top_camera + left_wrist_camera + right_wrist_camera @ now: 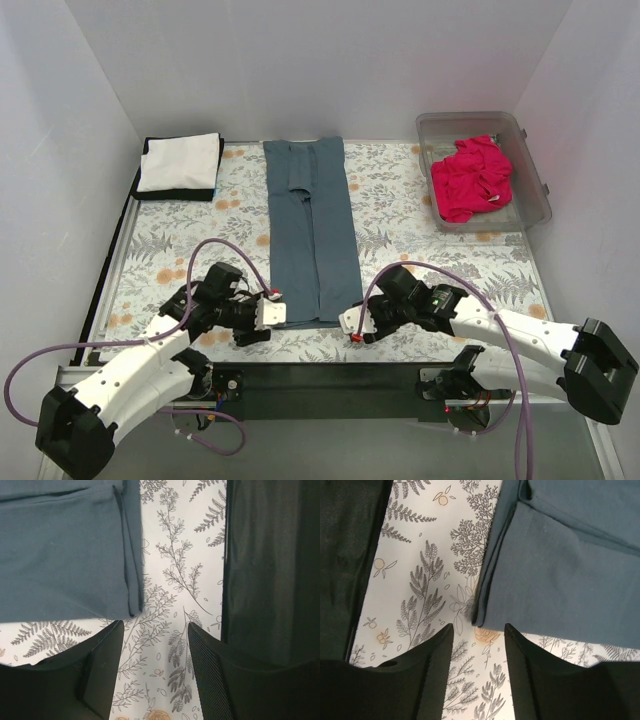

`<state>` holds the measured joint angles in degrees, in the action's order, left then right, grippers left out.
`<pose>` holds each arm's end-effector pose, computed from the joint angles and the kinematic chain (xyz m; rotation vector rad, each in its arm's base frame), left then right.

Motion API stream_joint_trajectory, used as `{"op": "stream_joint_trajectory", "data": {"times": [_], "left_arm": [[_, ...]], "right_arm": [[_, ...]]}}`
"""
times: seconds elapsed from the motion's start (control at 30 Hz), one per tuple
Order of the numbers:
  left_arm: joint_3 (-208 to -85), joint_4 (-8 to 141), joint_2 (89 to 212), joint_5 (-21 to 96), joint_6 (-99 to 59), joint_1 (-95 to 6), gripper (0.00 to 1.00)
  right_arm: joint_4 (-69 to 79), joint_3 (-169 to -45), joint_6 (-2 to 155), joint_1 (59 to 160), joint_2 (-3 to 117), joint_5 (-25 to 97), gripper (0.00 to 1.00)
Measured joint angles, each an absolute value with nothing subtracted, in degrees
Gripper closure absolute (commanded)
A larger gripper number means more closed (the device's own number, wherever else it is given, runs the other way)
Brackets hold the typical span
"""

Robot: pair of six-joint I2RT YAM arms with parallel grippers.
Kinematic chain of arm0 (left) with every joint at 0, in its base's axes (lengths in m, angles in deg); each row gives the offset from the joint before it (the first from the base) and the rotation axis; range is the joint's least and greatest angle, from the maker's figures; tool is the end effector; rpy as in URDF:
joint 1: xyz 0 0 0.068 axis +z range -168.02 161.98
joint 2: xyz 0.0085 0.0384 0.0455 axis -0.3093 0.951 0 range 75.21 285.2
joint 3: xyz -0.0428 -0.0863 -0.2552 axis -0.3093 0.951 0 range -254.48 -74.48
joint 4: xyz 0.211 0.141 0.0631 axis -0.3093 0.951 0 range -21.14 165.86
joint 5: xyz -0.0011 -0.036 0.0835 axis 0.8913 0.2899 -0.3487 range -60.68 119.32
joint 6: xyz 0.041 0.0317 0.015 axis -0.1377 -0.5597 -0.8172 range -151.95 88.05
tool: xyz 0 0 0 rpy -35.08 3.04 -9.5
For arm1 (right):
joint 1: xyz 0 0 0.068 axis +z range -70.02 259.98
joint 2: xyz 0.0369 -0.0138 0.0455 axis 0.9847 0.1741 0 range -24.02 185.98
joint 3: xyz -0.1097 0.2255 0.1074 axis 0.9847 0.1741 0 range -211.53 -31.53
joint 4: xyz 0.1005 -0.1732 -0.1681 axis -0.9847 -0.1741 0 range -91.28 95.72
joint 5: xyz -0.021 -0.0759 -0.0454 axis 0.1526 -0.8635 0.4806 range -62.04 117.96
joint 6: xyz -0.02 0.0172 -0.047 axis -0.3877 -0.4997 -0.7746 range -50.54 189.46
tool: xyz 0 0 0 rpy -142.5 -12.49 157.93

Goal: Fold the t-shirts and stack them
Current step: Fold the tshirt

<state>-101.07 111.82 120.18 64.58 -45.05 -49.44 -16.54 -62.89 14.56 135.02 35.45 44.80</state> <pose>0.1038 -0.0875 0.1892 1.1806 2.3266 -0.9217 0.1056 0.1691 0.1951 -2.0625 1.2877 0.3606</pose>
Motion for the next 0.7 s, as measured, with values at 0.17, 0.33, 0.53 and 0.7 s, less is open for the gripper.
{"op": "stream_joint_trajectory", "data": {"times": [0.17, 0.33, 0.53, 0.7], "left_arm": [[-101.07, 108.57, 121.16, 63.69, -45.22, -49.66, 0.48], [-100.61, 106.03, 122.47, 63.14, -45.64, -49.68, 0.49], [-100.11, 104.59, 124.74, 62.83, -46.10, -49.70, 0.50], [-99.49, 104.00, 124.77, 62.79, -48.11, -49.70, 0.51]], "right_arm": [[-11.62, -61.31, 13.25, 135.02, 38.90, 45.23, 0.57], [-9.06, -58.58, 12.20, 135.02, 41.17, 45.28, 0.58], [-4.50, -57.97, 12.27, 135.02, 43.40, 45.30, 0.61], [-3.08, -57.99, 13.49, 134.98, 43.97, 45.23, 0.63]]}}
